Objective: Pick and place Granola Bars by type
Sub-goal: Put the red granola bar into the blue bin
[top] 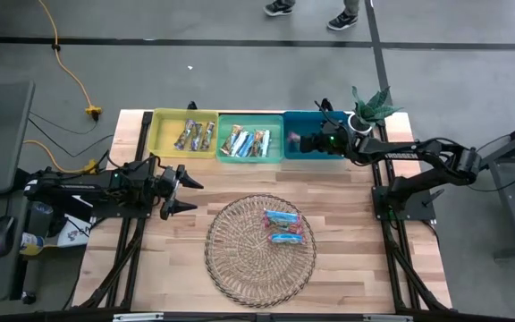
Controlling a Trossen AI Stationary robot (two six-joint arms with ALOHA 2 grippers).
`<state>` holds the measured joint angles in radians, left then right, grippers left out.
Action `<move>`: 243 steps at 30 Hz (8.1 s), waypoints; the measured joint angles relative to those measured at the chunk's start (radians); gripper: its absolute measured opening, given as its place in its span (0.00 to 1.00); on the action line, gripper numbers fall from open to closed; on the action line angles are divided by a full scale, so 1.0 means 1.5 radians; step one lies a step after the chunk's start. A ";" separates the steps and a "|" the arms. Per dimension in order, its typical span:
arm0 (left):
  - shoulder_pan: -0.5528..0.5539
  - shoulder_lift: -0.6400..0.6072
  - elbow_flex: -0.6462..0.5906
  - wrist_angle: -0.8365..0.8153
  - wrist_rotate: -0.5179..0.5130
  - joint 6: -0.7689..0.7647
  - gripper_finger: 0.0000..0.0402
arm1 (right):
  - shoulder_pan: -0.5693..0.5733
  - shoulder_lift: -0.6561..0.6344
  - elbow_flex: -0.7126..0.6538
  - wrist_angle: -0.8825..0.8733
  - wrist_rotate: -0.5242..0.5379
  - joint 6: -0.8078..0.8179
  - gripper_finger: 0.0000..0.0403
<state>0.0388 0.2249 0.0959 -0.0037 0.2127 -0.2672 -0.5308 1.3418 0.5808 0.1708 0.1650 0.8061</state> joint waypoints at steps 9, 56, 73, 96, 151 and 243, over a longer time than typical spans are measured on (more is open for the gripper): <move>0.000 0.000 0.000 0.000 0.001 0.000 0.89 | 0.000 0.000 0.000 0.044 -0.025 -0.033 0.33; 0.000 0.000 0.000 0.000 0.003 0.000 0.89 | 0.514 -0.001 0.303 -0.435 -0.034 -0.305 0.50; 0.000 0.000 0.000 0.000 0.001 0.000 0.89 | 0.661 0.038 0.163 -0.275 -0.019 -0.209 0.53; 0.000 0.000 0.000 -0.001 0.004 0.000 0.89 | 0.646 0.292 0.315 -0.415 -0.038 -0.159 0.52; 0.000 0.000 0.000 -0.003 0.004 0.000 0.89 | 0.580 0.173 0.315 -0.360 -0.159 -0.223 0.12; 0.000 0.000 0.000 -0.005 0.003 0.000 0.89 | -0.044 0.193 0.315 -0.480 -0.009 -0.206 0.12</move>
<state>0.0387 0.2253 0.0959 -0.0109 0.2176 -0.2672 -0.5964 1.6314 1.0538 -0.5498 0.1512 0.4978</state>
